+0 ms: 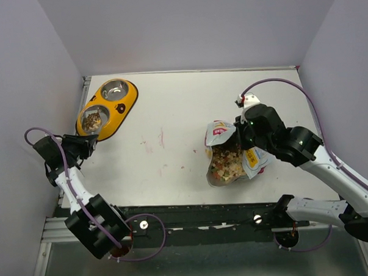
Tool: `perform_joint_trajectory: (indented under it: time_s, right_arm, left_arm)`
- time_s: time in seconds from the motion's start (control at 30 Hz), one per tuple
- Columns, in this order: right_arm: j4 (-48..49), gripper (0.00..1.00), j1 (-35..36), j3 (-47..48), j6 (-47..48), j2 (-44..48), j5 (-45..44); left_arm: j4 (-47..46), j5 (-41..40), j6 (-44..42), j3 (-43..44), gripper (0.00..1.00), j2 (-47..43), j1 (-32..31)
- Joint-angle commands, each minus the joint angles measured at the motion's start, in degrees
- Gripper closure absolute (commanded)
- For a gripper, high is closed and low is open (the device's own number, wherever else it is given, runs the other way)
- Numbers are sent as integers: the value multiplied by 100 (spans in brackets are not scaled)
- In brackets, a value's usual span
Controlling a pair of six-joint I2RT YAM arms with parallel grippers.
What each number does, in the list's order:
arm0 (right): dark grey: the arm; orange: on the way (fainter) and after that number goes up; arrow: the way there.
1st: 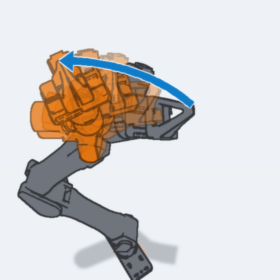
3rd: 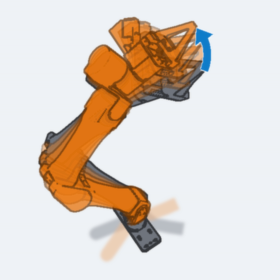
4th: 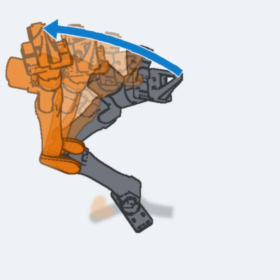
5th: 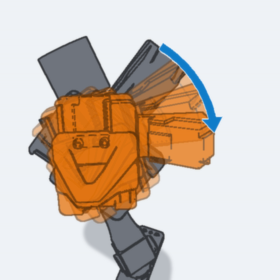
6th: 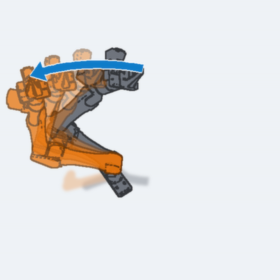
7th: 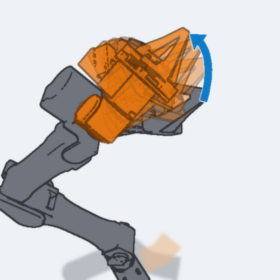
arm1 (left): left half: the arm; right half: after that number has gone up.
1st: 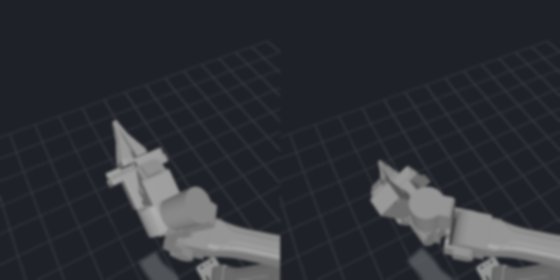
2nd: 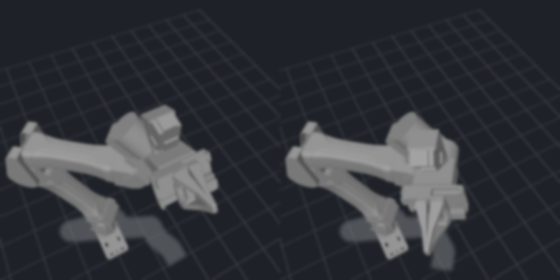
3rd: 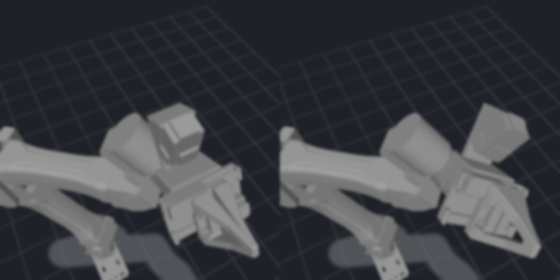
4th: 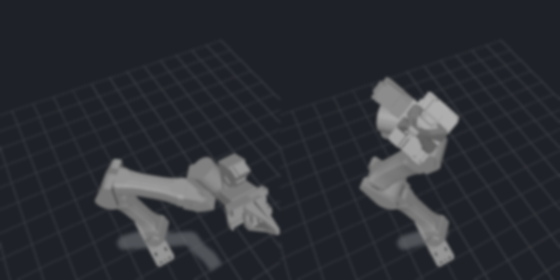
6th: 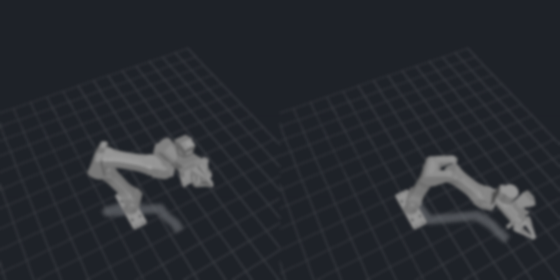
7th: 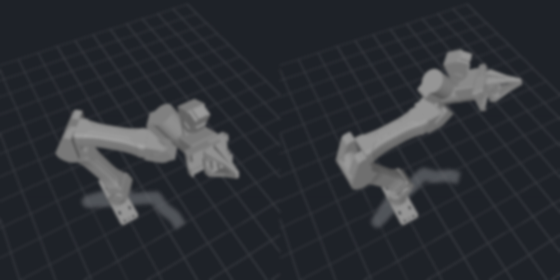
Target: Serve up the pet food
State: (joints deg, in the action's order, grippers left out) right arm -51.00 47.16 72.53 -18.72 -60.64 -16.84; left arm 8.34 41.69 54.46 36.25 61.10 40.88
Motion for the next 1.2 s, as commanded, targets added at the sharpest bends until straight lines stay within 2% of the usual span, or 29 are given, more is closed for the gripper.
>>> perform_joint_trajectory:
  time_s: [0.0,0.47,0.9,1.17]
  right_arm:
    - [802,99,4,112,35,237,23]
    - [899,99,13,112,70,184,-47]
    - [943,99,13,68,105,105,-118]
    - [952,99,4,94,97,88,-126]
  left_arm:
    - [203,208,-225,426,100,173,69]
    - [2127,-503,-1059,1981,100,1193,60]
    - [2559,-908,-1491,2527,100,1817,-238]
    - [3278,-1566,-1570,3405,100,2423,-564]
